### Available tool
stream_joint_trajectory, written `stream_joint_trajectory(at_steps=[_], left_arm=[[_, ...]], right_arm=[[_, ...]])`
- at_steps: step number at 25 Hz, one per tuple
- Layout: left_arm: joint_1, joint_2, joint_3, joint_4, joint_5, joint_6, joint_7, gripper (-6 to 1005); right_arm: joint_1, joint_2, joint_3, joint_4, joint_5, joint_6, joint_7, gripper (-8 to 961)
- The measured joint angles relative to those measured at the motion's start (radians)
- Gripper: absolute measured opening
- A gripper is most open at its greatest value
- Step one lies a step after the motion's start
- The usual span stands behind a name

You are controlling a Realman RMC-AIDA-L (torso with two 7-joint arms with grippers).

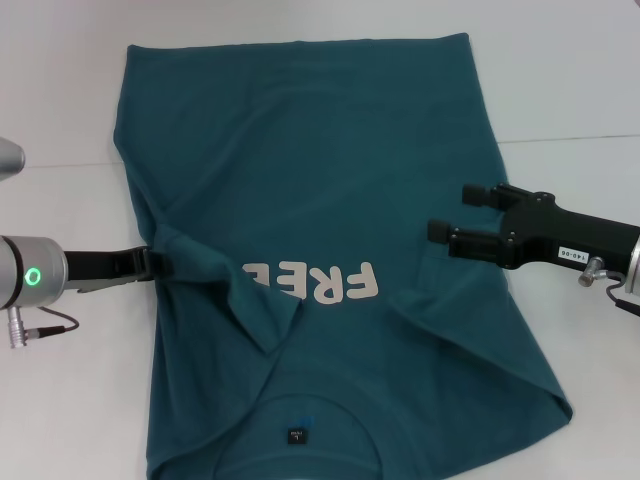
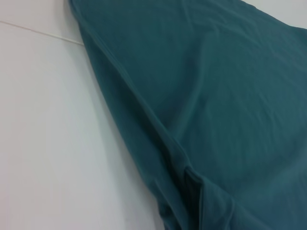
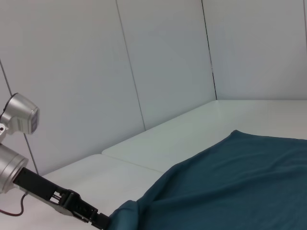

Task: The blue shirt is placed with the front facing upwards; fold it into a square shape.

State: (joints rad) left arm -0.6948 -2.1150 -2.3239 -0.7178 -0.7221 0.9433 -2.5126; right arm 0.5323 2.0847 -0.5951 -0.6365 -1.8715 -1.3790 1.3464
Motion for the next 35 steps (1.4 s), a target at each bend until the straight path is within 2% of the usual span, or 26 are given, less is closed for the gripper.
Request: stream_joint_trajectory(at_steps=[8,13,18,21,27,30,35], left_arm=[[0.0,-0.005,0.0,0.0,-0.003,0.003,0.0,277],[0.001,-0.008,0.0,-0.001,-0.005,0.0,0.0,158],[0.002,-0.008,0.0,-0.008,-0.007,0.001,0.0,94],[0.001,-0.008,-0.002,-0.017,-0.018,0.012,0.0,93],[0.001,-0.008,-0.002,-0.061,-0.147,0.076,0.014,92],[-0.015,-0.009,-0.001,-0.06,-0.161,0.079,0.015,93],[-0.037,-0.022,0.0,-0.053,-0.162,0.056,0.019,96]], right_arm=[[0.0,0.001,0.0,0.0,0.0,0.0,0.001,927],[-0.002,0.002,0.0,0.0,0.0,0.0,0.002,927],[-0.004,0.002,0.0,0.0,0.0,0.0,0.002,928],[-0.004,0.002,0.0,0.0,0.0,0.001,0.002,928],[-0.006,0.002,0.003,-0.005,0.001,0.01,0.002,928],[-0.007,0.001,0.01,-0.005,0.002,0.01,0.002,928],[-0.012,0.0,0.013,-0.007,0.002,0.011,0.002,927]])
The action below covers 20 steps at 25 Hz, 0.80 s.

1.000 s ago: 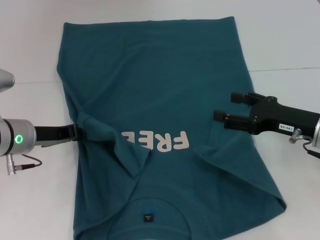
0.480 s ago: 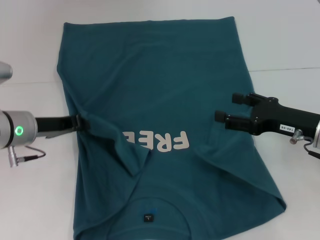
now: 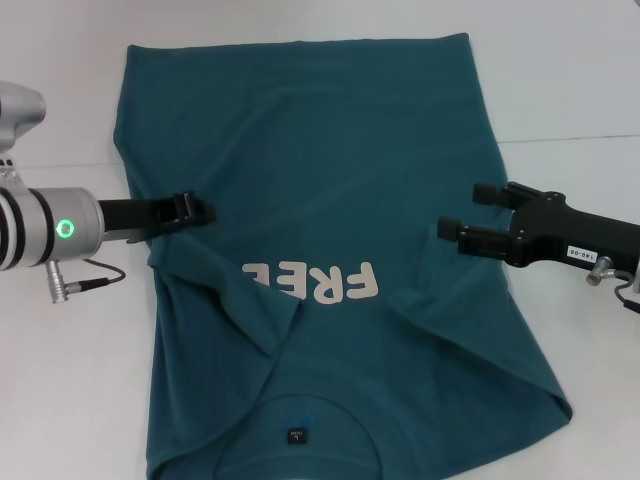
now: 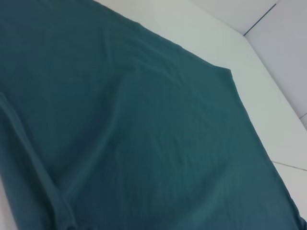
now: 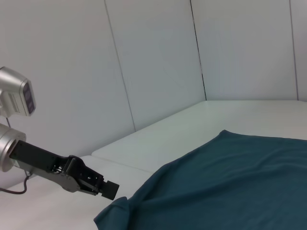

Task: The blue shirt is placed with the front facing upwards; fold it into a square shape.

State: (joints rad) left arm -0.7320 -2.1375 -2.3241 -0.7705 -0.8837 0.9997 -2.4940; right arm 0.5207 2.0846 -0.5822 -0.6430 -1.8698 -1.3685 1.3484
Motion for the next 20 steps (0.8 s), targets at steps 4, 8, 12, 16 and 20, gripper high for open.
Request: stream_joint_trajectory(at_steps=[4,8,12,16,20], left_arm=[[0.005,-0.003,0.0,-0.001,0.007,-0.015,0.005,98],[0.029,0.009,-0.001,-0.008,0.008,-0.018,0.013,100],[0.062,0.02,-0.008,-0.012,0.003,-0.017,0.044,103],[0.077,0.032,-0.003,-0.007,0.006,-0.009,0.058,105],[0.085,0.035,0.0,-0.003,0.007,-0.016,0.066,127]], right_arm=[[-0.001,-0.001,0.0,-0.002,0.0,0.0,0.0,927],[-0.001,-0.002,0.0,-0.003,0.0,0.001,0.0,927],[0.0,-0.001,0.0,0.001,0.0,0.011,0.0,927],[0.003,0.0,-0.006,0.005,-0.003,0.024,0.002,928],[0.008,0.001,-0.011,0.006,-0.005,0.032,0.012,928]])
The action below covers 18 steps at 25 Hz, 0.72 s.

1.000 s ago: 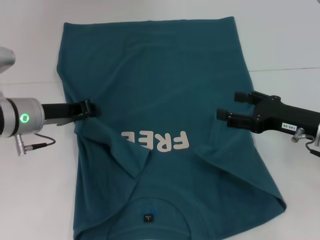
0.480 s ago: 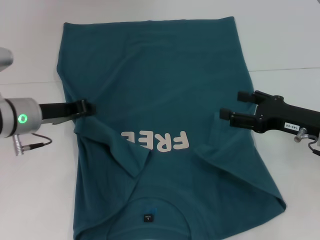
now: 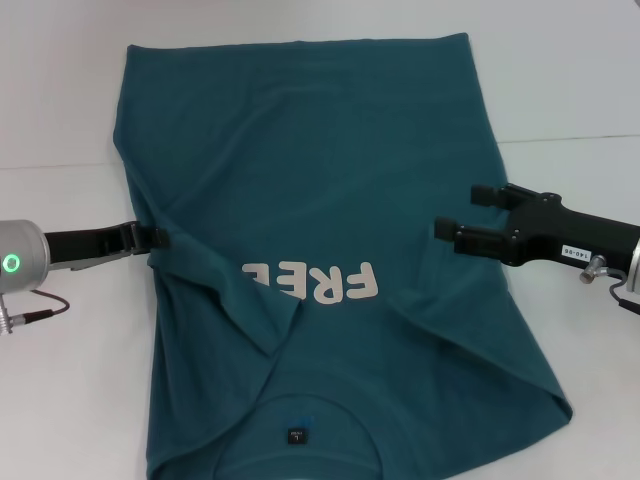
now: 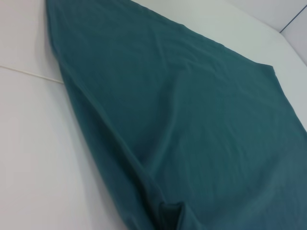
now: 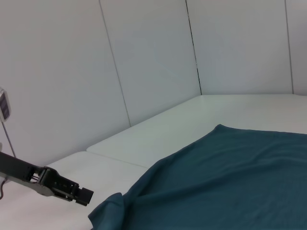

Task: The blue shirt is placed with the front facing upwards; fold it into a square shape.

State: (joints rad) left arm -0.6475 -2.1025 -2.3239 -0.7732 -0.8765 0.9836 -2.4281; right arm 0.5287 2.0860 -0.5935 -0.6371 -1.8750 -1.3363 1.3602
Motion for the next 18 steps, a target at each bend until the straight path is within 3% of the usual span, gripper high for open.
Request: stream_joint_trajectory(at_steps=[4,9,12,18], left_arm=[[0.003,0.001,-0.001,0.004,0.001,-0.012,0.012,209],[-0.001,0.003,-0.004,0.034,0.001,-0.019,0.012,399],[-0.003,0.002,0.001,0.04,0.001,-0.022,0.017,631],[-0.004,-0.006,0.001,0.041,0.001,-0.032,0.037,677]], right_arm=[[0.001,0.0,0.0,0.0,0.0,0.002,0.002,928],[0.001,0.0,0.0,0.001,0.0,0.003,0.002,927],[0.001,0.0,0.0,0.001,-0.001,0.003,0.004,928],[0.0,0.0,0.0,0.001,-0.001,0.003,0.007,928]])
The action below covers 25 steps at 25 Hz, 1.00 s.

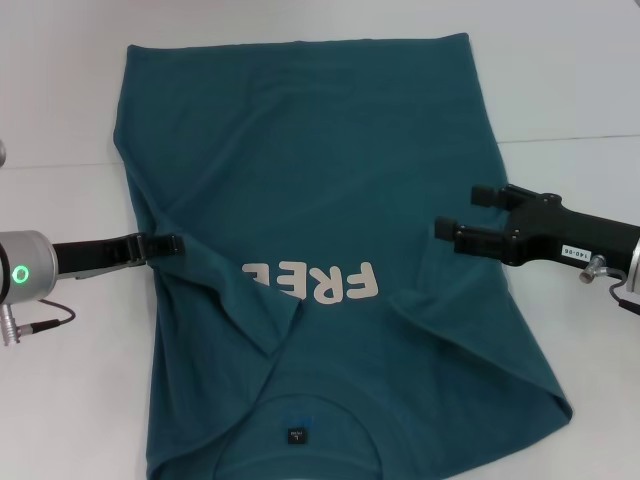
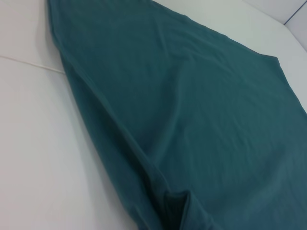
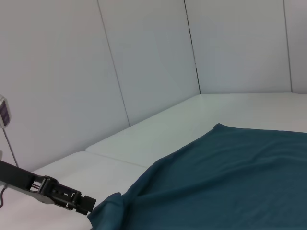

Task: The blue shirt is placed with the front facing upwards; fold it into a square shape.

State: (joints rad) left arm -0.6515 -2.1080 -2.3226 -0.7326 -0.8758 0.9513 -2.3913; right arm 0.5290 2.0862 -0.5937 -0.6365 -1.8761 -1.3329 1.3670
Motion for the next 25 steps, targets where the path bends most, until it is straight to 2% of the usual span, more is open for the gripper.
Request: stream_joint_trajectory(at_steps=[13,25], left_arm=[[-0.003,-0.004,0.0,0.048,0.0,-0.056,0.036,676],[-0.018,-0.019,0.0,0.055,-0.008,-0.065,0.082,675]], right_arm=[[-0.004,0.0,0.0,0.0,0.001,0.0,0.006,928],[-0.004,0.0,0.0,0.0,0.002,-0.003,0.007,928]])
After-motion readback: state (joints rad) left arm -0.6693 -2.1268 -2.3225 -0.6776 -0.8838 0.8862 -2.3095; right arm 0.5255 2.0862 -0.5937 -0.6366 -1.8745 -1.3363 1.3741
